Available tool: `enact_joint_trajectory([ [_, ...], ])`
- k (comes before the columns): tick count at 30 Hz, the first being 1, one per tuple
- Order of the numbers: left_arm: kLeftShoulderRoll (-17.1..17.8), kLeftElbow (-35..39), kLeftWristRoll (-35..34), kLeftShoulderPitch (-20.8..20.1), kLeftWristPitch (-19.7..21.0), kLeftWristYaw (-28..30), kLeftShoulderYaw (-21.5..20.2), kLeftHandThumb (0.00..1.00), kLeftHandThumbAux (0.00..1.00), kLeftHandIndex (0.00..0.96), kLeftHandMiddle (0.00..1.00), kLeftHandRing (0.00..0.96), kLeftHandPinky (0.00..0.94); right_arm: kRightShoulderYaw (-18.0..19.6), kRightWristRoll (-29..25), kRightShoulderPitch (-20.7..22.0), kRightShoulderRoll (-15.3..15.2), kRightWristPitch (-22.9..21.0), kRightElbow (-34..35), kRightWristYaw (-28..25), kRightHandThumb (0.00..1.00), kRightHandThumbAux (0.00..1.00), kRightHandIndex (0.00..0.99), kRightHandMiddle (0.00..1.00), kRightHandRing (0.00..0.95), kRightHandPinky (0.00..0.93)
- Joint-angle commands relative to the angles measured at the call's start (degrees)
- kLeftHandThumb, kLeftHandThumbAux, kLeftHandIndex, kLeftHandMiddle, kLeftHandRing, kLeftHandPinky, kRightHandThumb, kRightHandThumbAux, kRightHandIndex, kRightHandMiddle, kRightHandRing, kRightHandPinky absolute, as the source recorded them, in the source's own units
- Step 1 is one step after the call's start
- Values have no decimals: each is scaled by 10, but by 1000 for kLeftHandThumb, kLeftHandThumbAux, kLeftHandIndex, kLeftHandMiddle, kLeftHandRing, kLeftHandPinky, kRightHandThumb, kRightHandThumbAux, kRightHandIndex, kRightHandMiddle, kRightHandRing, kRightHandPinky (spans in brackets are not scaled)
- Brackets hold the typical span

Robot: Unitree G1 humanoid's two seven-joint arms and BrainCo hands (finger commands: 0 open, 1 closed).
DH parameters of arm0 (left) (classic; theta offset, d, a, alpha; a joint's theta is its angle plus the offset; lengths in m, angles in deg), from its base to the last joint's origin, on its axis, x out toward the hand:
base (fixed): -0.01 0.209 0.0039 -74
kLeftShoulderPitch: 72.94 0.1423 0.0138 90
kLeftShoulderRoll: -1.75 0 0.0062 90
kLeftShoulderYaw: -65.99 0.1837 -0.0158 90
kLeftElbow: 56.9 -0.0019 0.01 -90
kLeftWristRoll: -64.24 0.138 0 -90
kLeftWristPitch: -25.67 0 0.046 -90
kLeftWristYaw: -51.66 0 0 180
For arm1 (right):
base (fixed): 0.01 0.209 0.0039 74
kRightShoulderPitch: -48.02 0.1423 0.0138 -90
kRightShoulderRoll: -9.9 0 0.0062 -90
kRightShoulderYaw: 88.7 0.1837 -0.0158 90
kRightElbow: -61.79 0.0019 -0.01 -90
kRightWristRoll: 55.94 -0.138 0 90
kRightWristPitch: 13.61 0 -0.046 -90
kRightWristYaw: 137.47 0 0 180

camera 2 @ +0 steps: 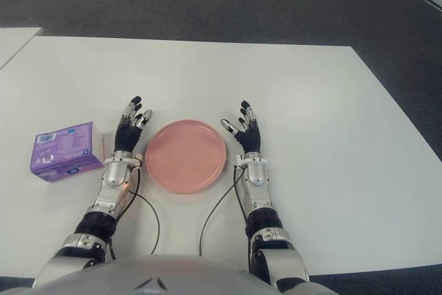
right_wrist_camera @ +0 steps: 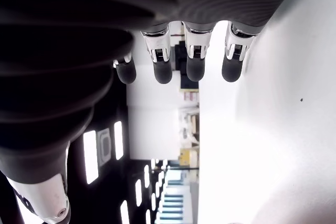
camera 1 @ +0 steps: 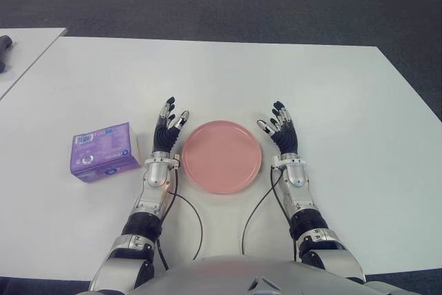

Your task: Put the tissue paper into the plate.

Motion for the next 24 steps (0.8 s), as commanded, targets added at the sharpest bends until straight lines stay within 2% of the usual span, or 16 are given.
enact_joint_trajectory([
  [1,3,-5,1,4,4,4,-1,0,457,0,0,0,0,-2,-1,-26,4,-9,-35,-9,148,673,0,0,0,7],
  [7,8,-13,2,-4,0,5,-1,0,452,0,0,0,0,-1,3,-21,4,1,-47,-7,138,673,0,0,0,7],
  [11,20,-26,10,-25,-16,0,-3,0,466,0,0,0,0,-2,6,-19,4,-4,-49,0,140,690,0,0,0,21],
  [16,71,58,22,-53,2,9,-19,3,484,0,0,0,0,-2,7,-18,6,-13,-49,4,153,699,0,0,0,21],
  [20,125,206,31,-34,36,35,-39,17,481,0,0,0,0,-5,9,-19,9,-17,-46,9,169,691,0,0,0,15],
  [24,157,298,55,-17,57,37,-58,26,468,0,0,0,0,-8,12,-22,10,-13,-44,10,175,676,0,0,0,11],
])
